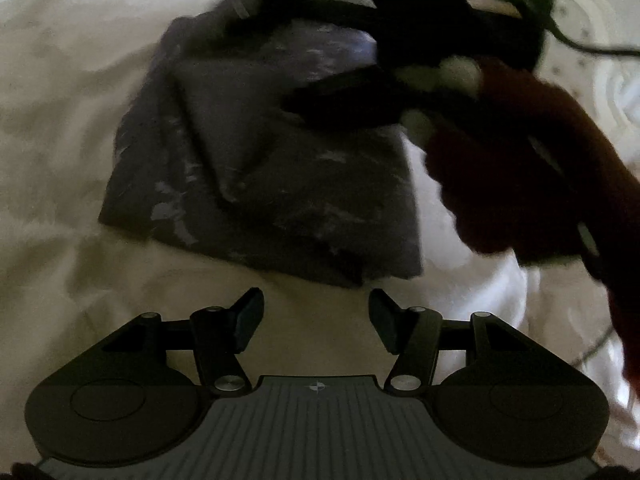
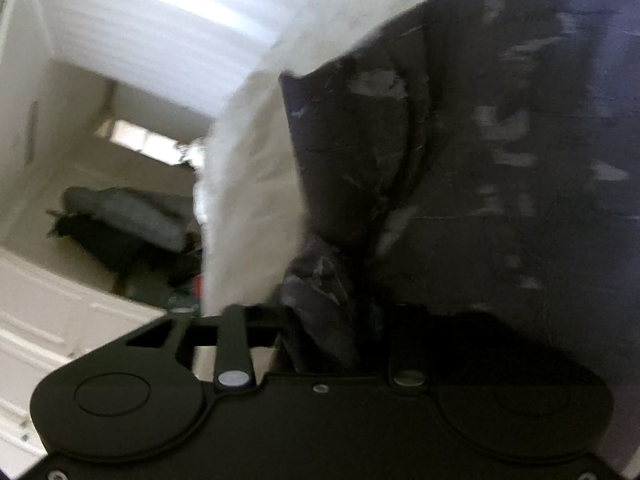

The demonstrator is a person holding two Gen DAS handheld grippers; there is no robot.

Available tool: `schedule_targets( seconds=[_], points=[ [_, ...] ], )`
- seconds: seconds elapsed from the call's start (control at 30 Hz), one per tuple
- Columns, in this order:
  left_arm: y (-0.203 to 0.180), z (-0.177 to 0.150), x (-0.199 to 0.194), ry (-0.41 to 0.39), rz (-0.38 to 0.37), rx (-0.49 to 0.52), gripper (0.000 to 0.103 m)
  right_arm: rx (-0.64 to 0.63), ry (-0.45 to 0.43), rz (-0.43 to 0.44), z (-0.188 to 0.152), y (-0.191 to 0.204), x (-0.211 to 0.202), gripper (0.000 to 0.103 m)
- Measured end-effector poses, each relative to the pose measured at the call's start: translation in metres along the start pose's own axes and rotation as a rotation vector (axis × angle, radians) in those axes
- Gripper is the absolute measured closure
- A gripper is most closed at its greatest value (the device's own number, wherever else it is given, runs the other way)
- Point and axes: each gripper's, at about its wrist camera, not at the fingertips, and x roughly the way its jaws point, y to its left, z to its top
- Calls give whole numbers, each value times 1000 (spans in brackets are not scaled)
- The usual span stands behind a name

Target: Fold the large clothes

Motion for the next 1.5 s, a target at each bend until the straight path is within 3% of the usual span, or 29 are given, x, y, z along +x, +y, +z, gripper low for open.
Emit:
schedule_targets(
  seconds=[0.03, 0.1, 0.23, 0.47, 0.6, 0.67, 0.77, 0.87, 0.93, 1.03, 1.17, 1.27, 1.37, 1.5],
  points=[
    [-5, 0, -3, -4, -11, 28, 46, -5, 2, 45, 1, 4, -3, 27],
    [-9, 0, -12, -20, -29, 85, 46, -23, -9, 119, 2, 15, -15, 26],
    [-24, 9, -26, -88, -56, 184, 46, -119, -115, 115, 10, 30, -55, 26],
    [-38, 47, -32, -273, -32, 275, 46, -143, -380, -68, 4, 8, -151, 25],
    [-32, 72, -6, -328, 44, 232, 46, -92, -441, -168, -7, -13, -159, 25],
    [-16, 78, 8, -325, 109, 197, 46, -91, -445, -226, -15, -19, -158, 25],
    [11, 73, 36, -197, 224, 161, 46, -123, -439, -319, -19, -29, -154, 26],
    [30, 55, 38, -219, 183, 132, 46, -204, -421, -418, -19, -30, -133, 35],
    [29, 51, 33, -223, 176, 139, 46, -264, -418, -474, -17, -27, -128, 46],
    [30, 49, 35, -227, 172, 124, 46, -324, -439, -504, -7, -19, -116, 61],
    [33, 48, 37, -232, 172, 120, 46, -375, -453, -549, 14, -17, -96, 61],
    [33, 49, 38, -236, 173, 119, 46, -388, -398, -581, 33, -28, -66, 61],
    [34, 47, 34, -242, 180, 117, 46, -408, -281, -614, 47, -36, -34, 57],
    [34, 48, 35, -240, 196, 112, 46, -477, -239, -617, 44, -31, 0, 57]
  ],
)
